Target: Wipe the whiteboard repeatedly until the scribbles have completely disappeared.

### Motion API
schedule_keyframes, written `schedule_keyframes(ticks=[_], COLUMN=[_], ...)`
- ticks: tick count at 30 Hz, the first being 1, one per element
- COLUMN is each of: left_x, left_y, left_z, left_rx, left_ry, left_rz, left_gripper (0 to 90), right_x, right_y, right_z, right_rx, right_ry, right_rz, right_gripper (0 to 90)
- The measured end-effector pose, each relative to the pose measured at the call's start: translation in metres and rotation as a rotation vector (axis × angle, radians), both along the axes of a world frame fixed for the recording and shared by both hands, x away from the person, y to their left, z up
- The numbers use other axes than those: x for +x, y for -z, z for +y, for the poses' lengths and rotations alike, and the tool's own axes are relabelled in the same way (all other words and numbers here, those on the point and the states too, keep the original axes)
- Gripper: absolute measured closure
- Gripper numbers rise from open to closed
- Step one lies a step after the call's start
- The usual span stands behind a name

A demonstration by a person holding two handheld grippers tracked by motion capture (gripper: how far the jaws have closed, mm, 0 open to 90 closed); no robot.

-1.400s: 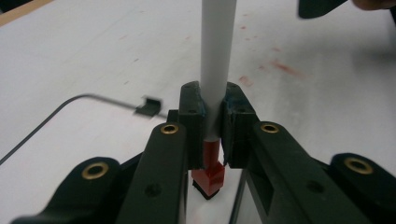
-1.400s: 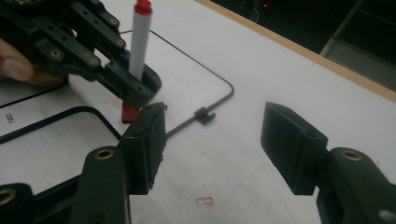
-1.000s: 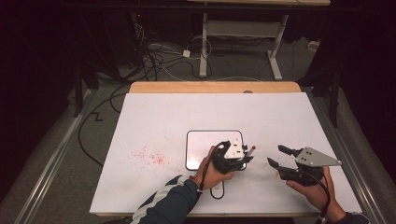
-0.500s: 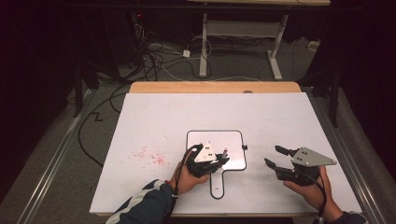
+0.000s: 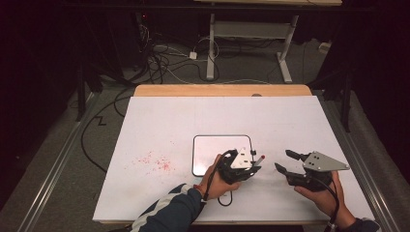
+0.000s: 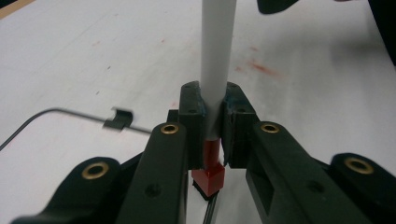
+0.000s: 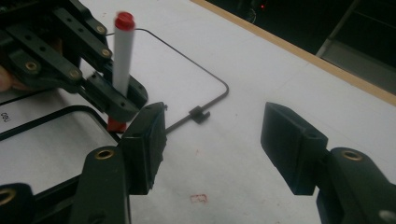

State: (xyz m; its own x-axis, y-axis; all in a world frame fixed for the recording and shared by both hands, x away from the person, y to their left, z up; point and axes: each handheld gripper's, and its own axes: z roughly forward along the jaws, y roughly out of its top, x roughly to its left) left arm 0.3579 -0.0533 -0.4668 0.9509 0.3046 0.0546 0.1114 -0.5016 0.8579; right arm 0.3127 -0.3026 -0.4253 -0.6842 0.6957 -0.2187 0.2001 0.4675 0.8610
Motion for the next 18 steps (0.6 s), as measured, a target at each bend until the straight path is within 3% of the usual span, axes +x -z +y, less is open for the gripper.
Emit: schedule_keyframes(ticks=[8, 13, 18], left_x=[0.014, 0.024, 0.016], left_y=[-0.001, 0.000, 0.001], left_z=[-0.011, -0.005, 0.011], left_rx=[0.000, -0.014, -0.006], left_ry=[-0.014, -0.042, -0.034], left_rz=[0.007, 0.020, 0.001], left_gripper=[79.0, 79.0, 79.0], right_x=[-0.003, -0.003, -0.003], right_y=[-0.001, -0.002, -0.002], right_z=[-0.005, -0.005, -0.005], right_rx=[0.007, 0.005, 0.007], right_ry=[0.010, 0.012, 0.012], right_rz=[-0.006, -0.006, -0.006], right_gripper=[41.3, 41.3, 41.3])
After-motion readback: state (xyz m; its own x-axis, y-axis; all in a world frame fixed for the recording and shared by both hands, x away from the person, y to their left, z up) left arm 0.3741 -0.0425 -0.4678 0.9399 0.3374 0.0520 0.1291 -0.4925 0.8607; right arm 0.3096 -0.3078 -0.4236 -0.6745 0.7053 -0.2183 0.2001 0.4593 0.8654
